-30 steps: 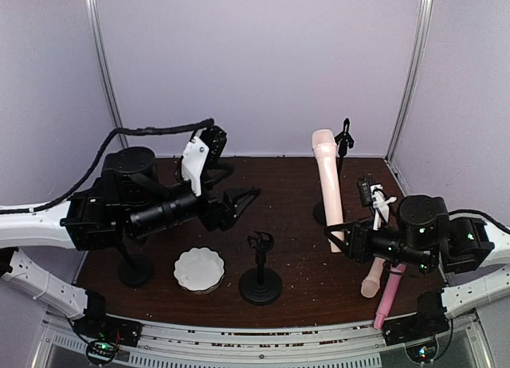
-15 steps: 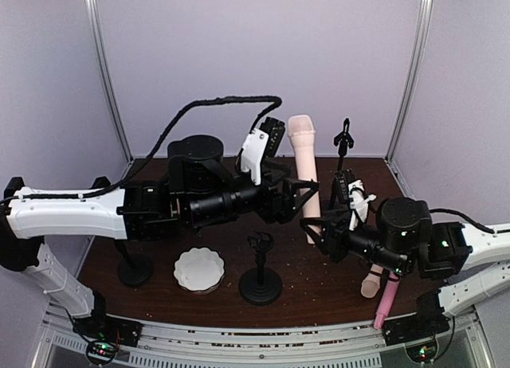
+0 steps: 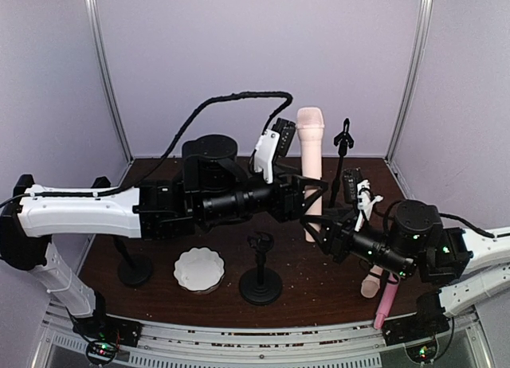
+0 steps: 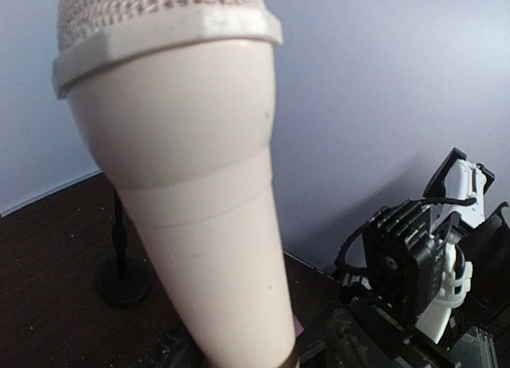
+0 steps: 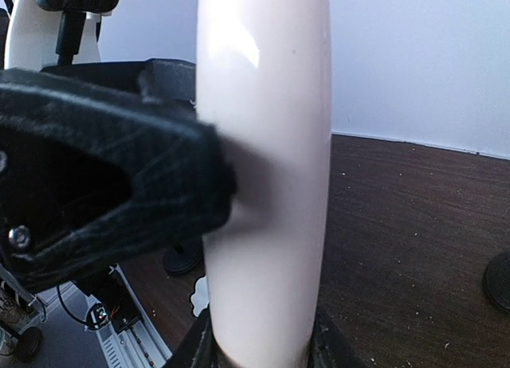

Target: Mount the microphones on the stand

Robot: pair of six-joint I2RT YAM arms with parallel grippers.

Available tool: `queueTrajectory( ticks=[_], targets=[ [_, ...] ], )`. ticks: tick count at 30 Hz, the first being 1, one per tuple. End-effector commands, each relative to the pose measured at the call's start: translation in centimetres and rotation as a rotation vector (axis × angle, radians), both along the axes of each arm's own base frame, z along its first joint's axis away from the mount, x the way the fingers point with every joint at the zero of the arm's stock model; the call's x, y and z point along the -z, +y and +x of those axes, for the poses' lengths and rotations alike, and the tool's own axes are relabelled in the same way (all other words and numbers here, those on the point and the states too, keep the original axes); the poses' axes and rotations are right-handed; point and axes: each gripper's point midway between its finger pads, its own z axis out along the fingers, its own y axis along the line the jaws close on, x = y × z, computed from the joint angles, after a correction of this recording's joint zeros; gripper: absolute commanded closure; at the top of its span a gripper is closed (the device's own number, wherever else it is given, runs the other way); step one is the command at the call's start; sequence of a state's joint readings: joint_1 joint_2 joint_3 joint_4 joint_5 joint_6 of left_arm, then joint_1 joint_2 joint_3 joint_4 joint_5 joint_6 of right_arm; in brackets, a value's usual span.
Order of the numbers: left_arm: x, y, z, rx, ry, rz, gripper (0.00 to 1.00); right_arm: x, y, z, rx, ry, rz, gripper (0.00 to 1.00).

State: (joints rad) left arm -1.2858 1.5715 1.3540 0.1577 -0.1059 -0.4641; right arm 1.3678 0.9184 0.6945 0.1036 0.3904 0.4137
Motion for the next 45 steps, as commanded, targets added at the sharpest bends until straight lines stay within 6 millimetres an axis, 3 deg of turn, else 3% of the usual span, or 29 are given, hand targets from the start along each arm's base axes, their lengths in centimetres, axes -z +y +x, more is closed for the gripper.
queueTrajectory(
  ticks=[1,7,10,12,17,19,21,25,31,37,45],
  targets=[
    [-2.5,-0.9,-0.5,0.063,-0.008,-0.108,0.5,-0.5,0.0,-0.4,-0.019,-0.009,0.024,0.94],
    [-2.2,-1.5,-0.6,0.1,-0.01,-0.11,0.68,-0.2,-0.1,-0.7,-0.03,-0.007,0.023,0.94],
    [-2.2,-1.2,-0.6,0.12,-0.026,-0.109,0.77,-0.1,-0.1,-1.0,-0.052,-0.016,0.006,0.86],
    [-2.0,-0.9,-0.5,0.129,-0.044,-0.099,0.81,0.2,-0.2,-1.2,-0.069,-0.024,-0.008,0.73],
    [-1.7,0.8,-0.3,0.162,-0.089,-0.051,0.97,0.8,-1.1,-2.0,-0.111,-0.05,-0.057,0.3],
    [-1.7,1.7,-0.7,0.204,-0.114,-0.016,1.0,1.0,-1.5,-2.6,-0.143,-0.056,-0.098,0.18],
    [-1.4,2.6,-1.6,0.256,-0.15,0.044,1.0,1.2,-2.1,-3.1,-0.175,-0.063,-0.14,0.13],
    [0.9,4.8,-4.0,0.377,-0.215,0.22,1.0,0.4,-3.1,-4.5,-0.254,-0.078,-0.177,0.1],
    [5.2,8.4,-6.8,0.512,-0.19,0.43,1.0,-2.6,-2.8,-6.0,-0.356,-0.098,-0.232,0.13],
    [6.7,10.1,-8.1,0.573,-0.18,0.506,1.0,-3.0,0.0,-5.9,-0.396,-0.086,-0.331,0.14],
    [7.7,10.7,-9.2,0.618,-0.22,0.559,1.0,-2.6,4.2,-6.0,-0.46,-0.045,-0.385,0.15]
  ],
)
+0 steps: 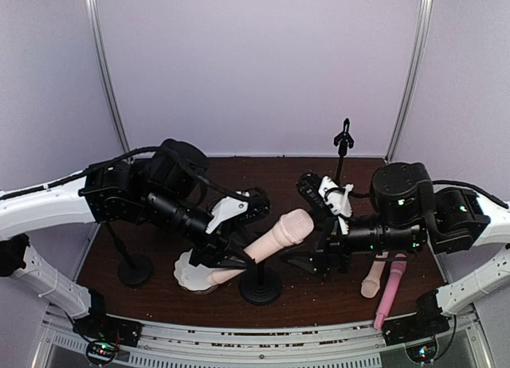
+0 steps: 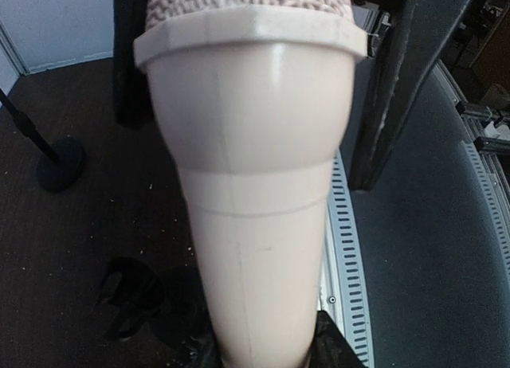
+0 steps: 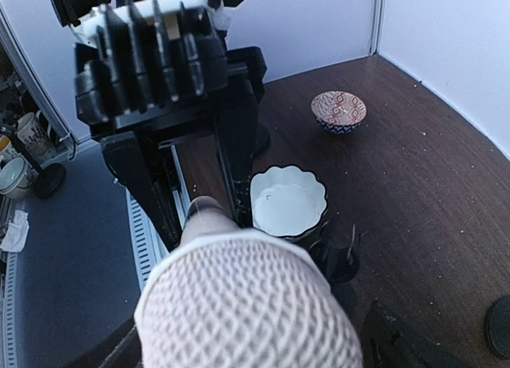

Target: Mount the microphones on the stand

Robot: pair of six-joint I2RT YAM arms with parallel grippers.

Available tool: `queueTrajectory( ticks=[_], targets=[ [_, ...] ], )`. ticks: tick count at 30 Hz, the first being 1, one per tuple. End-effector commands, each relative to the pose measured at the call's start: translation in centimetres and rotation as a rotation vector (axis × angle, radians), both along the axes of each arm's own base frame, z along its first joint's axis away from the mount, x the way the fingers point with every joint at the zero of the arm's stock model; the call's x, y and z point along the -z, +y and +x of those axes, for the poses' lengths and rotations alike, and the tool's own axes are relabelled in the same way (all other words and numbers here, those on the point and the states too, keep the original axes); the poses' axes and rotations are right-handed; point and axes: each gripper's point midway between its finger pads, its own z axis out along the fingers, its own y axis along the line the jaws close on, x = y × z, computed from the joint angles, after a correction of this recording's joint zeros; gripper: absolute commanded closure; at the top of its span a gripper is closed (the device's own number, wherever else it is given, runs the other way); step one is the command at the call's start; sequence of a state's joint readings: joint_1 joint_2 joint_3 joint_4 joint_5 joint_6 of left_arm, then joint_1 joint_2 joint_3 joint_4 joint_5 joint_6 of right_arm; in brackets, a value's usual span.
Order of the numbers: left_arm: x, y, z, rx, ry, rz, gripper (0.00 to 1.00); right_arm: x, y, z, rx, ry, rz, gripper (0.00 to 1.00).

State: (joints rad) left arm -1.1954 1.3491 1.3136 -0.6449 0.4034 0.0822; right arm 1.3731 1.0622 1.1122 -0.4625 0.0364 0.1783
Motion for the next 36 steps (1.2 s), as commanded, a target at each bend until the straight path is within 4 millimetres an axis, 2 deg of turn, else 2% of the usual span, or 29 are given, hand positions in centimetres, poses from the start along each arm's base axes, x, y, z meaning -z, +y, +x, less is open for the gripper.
queueTrajectory(
  ticks=[1,10,18,25,29,36],
  targets=[
    [-1.4,0.3,-1.0,0.062,-0.044,-0.038,1.0,-0.8,1.1,-0.8,-0.062,0.021,-0.003,0.15],
    [-0.7,0.6,-1.4,0.08,-0.043,-0.018,1.0,-1.0,2.2,-1.3,-0.108,0.073,0.037,0.24],
    [-0.1,0.6,-1.7,0.098,-0.026,-0.002,1.0,-1.5,2.4,-1.0,-0.094,0.069,0.065,0.26],
    [-0.1,0.6,-1.6,0.1,-0.031,0.001,1.0,-0.6,3.2,-1.1,-0.118,0.097,0.055,0.36],
    [0.3,0.5,-1.7,0.103,-0.02,0.021,1.0,-0.3,3.6,-1.3,-0.129,0.111,0.057,0.37],
    [0.6,0.5,-1.8,0.108,-0.012,0.028,1.0,-1.1,3.4,-1.0,-0.12,0.108,0.091,0.36]
  ],
)
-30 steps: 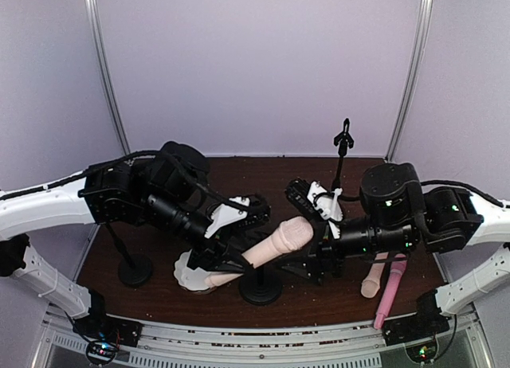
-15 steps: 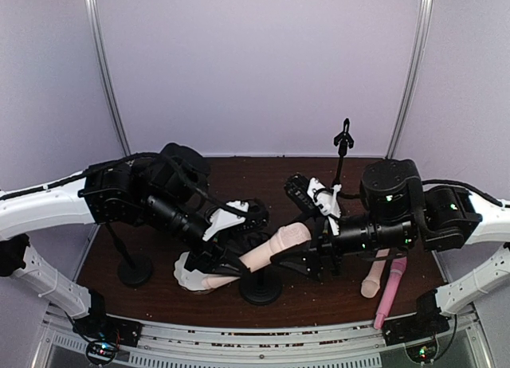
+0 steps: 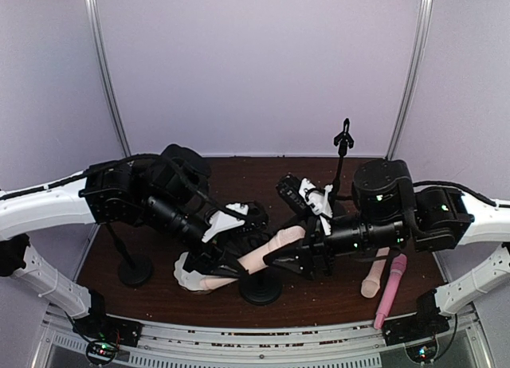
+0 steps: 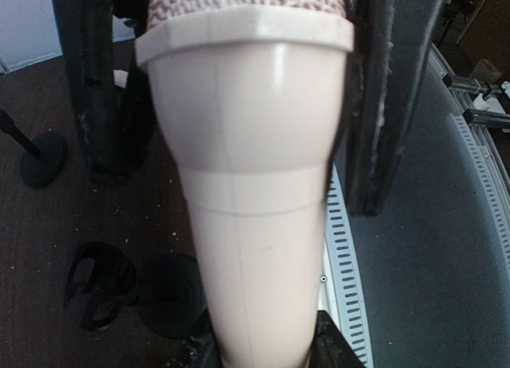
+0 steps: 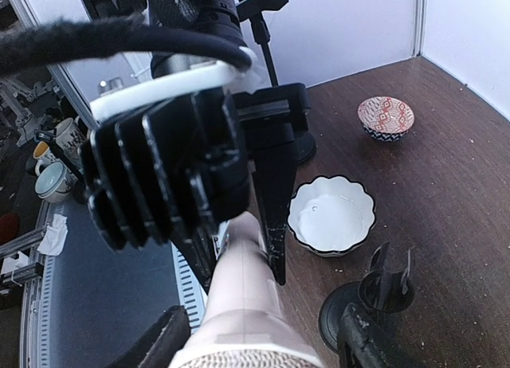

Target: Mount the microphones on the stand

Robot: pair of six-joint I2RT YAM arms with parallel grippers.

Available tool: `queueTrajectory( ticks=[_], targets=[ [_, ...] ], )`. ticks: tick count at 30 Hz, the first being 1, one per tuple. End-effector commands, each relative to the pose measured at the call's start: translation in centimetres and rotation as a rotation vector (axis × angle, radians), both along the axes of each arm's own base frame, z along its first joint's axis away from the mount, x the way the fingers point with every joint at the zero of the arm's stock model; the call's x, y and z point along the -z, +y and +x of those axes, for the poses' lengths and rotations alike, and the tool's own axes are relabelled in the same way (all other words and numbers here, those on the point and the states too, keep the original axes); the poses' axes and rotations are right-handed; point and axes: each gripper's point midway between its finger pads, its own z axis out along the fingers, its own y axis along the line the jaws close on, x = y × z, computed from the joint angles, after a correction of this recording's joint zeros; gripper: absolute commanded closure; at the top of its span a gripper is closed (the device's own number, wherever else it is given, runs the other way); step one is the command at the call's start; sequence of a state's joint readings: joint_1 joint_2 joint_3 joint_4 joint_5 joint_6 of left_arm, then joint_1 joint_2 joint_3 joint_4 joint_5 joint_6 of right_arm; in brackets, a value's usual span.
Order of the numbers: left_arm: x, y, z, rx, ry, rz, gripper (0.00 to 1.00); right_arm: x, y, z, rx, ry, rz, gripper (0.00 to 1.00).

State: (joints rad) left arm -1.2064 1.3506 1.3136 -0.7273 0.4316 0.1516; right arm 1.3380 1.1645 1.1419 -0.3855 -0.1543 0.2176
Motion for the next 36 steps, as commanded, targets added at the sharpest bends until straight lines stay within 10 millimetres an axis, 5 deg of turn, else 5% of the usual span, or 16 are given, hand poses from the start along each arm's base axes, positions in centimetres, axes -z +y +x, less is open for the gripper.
queueTrajectory(
  ticks=[1,14,20,23,26,31,36],
  targets=[
    [-0.8,-0.6,-0.5,0.037,-0.002,-0.035,1.0,-1.7,-0.1,0.2,0.006,0.007,0.064,0.36],
    [-0.8,-0.8,0.2,0.008,-0.028,-0.031,1.0,-1.2,-0.4,0.1,-0.017,0.046,0.067,0.63],
    [-1.8,-0.7,4.9,-0.26,-0.152,-0.076,0.42,-1.8,-2.1,0.7,0.013,0.029,0.051,0.92],
    [-3.7,0.2,7.0,-0.395,-0.227,-0.187,0.27,-2.4,-3.9,1.7,0.076,0.002,0.044,0.99],
    [-4.2,1.1,9.2,-0.548,-0.27,-0.261,0.23,-3.7,-6.8,3.2,0.181,-0.048,0.053,1.0],
    [-2.8,1.8,11.6,-0.774,-0.221,-0.336,0.3,-6.9,-13.2,6.2,0.445,-0.178,0.102,1.0],
    [-1.1,1.5,11.6,-0.91,-0.163,-0.454,0.35,-8.1,-18.2,8.5,0.661,-0.266,0.07,1.0]
  ],
)
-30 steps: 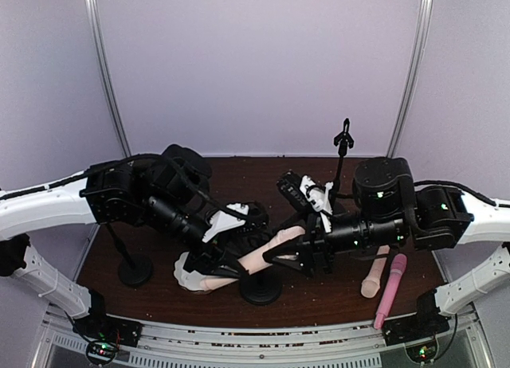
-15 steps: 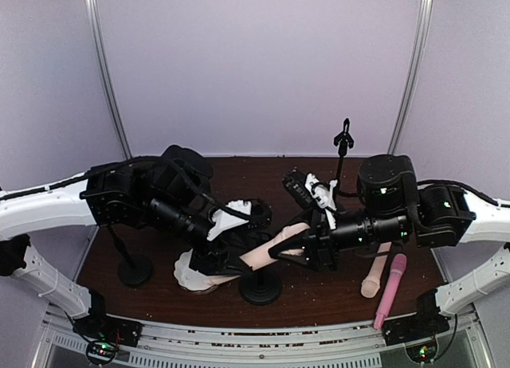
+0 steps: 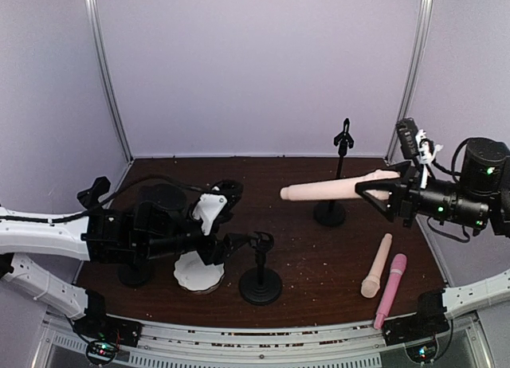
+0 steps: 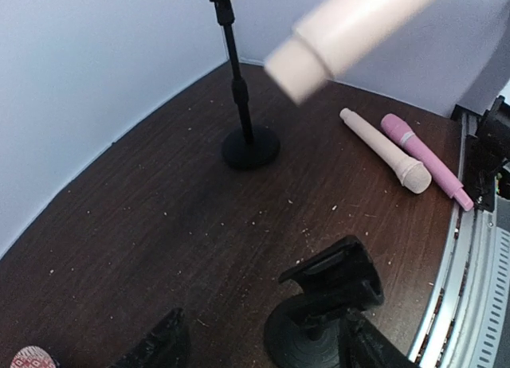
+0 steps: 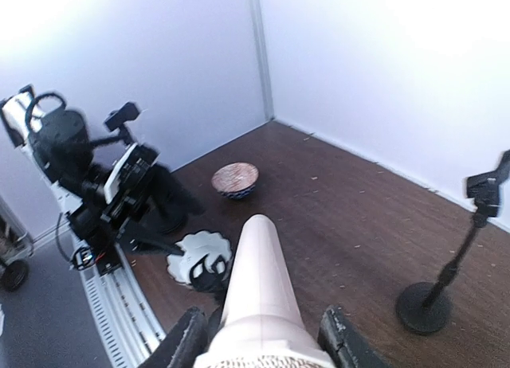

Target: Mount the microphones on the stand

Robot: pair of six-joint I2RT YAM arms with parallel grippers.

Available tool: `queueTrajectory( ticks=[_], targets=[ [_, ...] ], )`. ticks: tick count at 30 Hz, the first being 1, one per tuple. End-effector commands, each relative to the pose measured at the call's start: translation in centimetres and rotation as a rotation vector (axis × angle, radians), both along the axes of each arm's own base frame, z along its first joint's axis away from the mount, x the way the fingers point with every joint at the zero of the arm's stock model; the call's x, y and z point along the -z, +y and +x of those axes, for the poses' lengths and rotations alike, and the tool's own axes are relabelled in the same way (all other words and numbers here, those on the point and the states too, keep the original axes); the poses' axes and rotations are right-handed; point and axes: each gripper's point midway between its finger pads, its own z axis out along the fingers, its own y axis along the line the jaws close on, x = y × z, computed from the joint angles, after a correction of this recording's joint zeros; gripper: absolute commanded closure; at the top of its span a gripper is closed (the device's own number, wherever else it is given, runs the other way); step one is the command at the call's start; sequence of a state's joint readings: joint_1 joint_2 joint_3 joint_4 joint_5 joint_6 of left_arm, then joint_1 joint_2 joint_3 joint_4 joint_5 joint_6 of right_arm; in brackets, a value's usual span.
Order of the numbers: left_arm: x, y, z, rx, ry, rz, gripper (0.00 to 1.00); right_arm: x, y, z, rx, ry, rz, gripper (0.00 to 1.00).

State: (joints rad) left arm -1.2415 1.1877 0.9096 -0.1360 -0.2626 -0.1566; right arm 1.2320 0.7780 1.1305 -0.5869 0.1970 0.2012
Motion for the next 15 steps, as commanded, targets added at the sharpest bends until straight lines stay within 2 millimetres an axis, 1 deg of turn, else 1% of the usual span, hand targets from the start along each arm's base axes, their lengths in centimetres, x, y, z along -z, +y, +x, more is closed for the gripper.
queueTrajectory(
  ticks=[1,3,6,9,15],
  targets=[
    [-2.0,-0.5,1.3,-0.185,-0.003,-0.247,0.36,-0.8,-4.7,3.0,0.261,-0.074,-0.068,1.0],
    [-1.0,-0.5,1.1,-0.204,0.018,-0.273,0.38,-0.5,-5.3,3.4,0.298,-0.078,-0.093,1.0],
    [0.9,-1.3,0.1,-0.148,0.042,-0.298,0.38,0.0,-5.5,3.6,0.318,-0.072,-0.105,1.0],
    [2.0,-2.0,-0.8,-0.115,0.04,-0.304,0.39,0.3,-5.7,3.9,0.344,-0.053,-0.094,1.0],
    [4.0,-3.2,-1.6,-0.093,0.024,-0.292,0.39,1.5,-5.5,3.9,0.349,-0.028,-0.096,1.0]
  ],
)
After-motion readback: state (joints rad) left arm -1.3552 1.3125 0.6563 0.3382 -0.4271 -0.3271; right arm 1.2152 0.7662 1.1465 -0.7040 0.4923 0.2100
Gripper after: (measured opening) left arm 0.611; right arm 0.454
